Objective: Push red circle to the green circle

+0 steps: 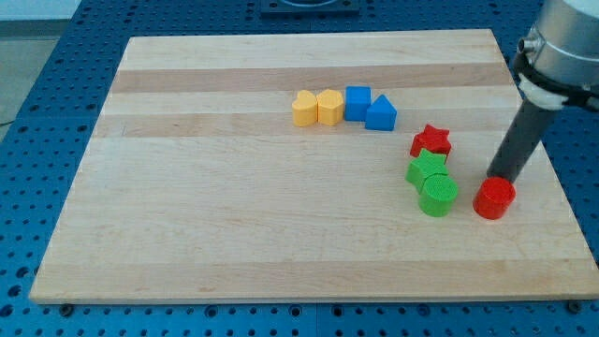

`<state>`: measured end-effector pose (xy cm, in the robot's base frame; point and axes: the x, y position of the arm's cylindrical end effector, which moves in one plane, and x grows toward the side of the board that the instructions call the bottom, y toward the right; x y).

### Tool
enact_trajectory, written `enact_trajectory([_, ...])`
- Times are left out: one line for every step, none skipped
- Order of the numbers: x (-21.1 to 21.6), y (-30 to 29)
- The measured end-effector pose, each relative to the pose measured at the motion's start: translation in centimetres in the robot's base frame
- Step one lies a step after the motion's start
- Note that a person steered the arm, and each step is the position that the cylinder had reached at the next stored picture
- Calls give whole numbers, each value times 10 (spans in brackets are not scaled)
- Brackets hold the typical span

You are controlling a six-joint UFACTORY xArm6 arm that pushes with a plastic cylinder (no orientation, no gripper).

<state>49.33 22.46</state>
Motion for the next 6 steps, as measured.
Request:
enact_trajectory([33, 0])
enact_trajectory([46, 0])
enact_trajectory([36, 19])
enact_trajectory([43, 59])
enact_trajectory([67, 68])
enact_trajectory([77, 42])
